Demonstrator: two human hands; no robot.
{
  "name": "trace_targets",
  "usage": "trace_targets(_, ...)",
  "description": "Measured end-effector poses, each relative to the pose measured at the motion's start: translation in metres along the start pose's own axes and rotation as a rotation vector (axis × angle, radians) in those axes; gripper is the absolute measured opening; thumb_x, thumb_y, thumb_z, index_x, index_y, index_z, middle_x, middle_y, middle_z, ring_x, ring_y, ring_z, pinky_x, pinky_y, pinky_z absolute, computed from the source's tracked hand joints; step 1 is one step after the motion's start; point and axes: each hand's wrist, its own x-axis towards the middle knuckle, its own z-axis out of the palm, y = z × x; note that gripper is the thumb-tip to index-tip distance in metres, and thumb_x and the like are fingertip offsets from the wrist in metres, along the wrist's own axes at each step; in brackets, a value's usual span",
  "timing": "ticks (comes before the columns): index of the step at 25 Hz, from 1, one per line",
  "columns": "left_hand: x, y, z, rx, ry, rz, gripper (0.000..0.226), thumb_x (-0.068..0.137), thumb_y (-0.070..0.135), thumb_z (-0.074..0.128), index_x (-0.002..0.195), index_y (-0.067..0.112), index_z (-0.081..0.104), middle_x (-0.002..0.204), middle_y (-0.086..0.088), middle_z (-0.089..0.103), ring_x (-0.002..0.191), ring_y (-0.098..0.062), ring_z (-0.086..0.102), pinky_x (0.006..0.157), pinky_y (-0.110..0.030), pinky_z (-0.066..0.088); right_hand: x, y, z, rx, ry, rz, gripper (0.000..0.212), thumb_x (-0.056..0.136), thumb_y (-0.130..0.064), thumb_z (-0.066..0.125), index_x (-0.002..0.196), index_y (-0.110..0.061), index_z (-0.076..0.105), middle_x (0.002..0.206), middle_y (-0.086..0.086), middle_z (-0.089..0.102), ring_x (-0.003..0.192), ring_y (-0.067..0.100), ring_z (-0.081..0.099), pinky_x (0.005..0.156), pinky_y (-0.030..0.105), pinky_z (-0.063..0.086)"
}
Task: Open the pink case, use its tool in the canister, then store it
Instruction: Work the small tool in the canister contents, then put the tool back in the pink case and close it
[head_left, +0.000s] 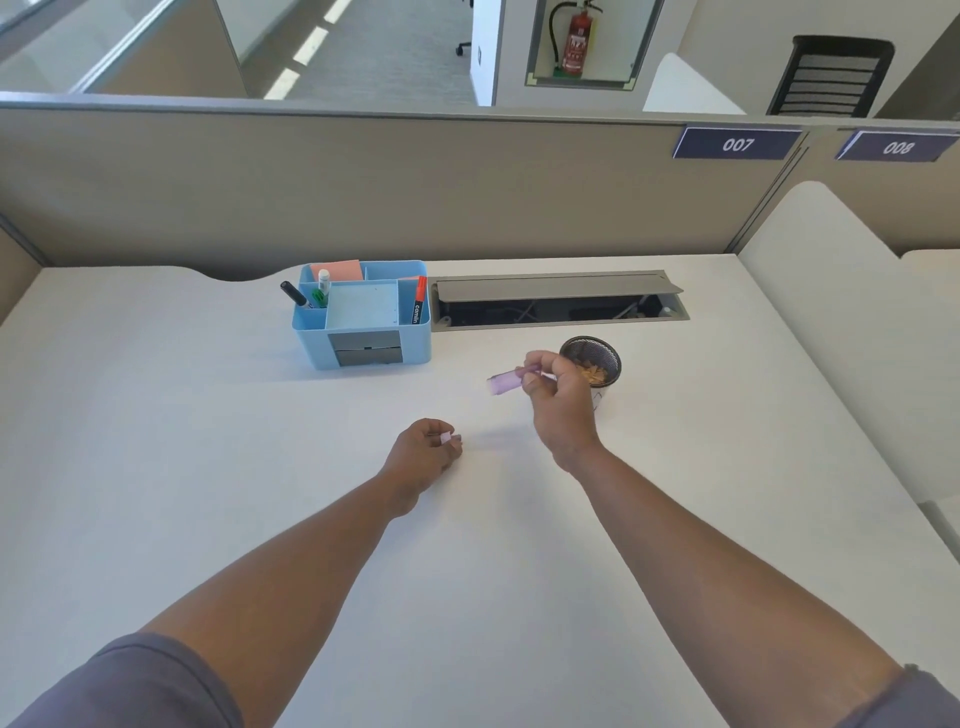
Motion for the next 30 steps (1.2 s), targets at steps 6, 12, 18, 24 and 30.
trace_targets(6,-0.01,-0.004,-0.024,-0.151,-0.02,-0.023,0.021,0.087,0.002,0.075,0.105,0.004,0.065,0.098,-0.013,0.074,0.088,-0.025,0.07,0.093,-0.034,0.059,-0.023,0.027,0.032,0.003,-0.11,0.166,0.017,0.097,-0.009,0.063,0.111,-0.016,0.067,0.117,0.005,0.071,0.106,0.025,0.07,0.093,0.032,0.052)
trace_targets(12,-0.019,-0.016,-0.046,-0.286,-0.058,-0.048,0.028,0.085,-0.005,0.074,0.111,0.005,0.07,0.101,-0.008,0.079,0.093,-0.02,0.073,0.082,-0.024,0.06,-0.034,0.043,0.045,0.056,-0.169,0.266,0.018,0.093,-0.002,0.066,0.103,-0.016,0.071,0.108,0.001,0.068,0.094,0.02,0.065,0.098,0.042,0.055)
trace_targets(18,-0.018,-0.014,-0.054,-0.355,-0.003,-0.02,0.026,0.09,-0.008,0.066,0.112,0.005,0.069,0.108,-0.014,0.071,0.092,-0.019,0.072,0.082,-0.022,0.061,-0.037,0.05,0.051,0.021,-0.223,0.286,0.016,0.093,0.0,0.064,0.102,-0.012,0.07,0.105,0.004,0.065,0.093,0.019,0.061,0.104,0.049,0.051)
trace_targets(24,-0.019,-0.016,-0.055,-0.325,-0.046,-0.03,0.023,0.089,-0.004,0.071,0.109,0.007,0.072,0.105,-0.012,0.073,0.093,-0.02,0.072,0.087,-0.025,0.06,-0.043,0.052,0.055,0.07,-0.274,0.328,0.02,0.093,0.004,0.064,0.097,-0.015,0.07,0.1,0.005,0.065,0.092,0.02,0.062,0.104,0.048,0.053)
trace_targets(30,-0.018,-0.017,-0.055,-0.336,-0.031,-0.031,0.021,0.086,-0.001,0.075,0.106,0.005,0.072,0.097,-0.012,0.077,0.086,-0.021,0.077,0.075,-0.024,0.061,-0.044,0.049,0.05,0.219,-0.302,0.413,0.018,0.095,0.009,0.061,0.103,-0.005,0.069,0.097,0.01,0.064,0.092,0.025,0.068,0.097,0.036,0.057)
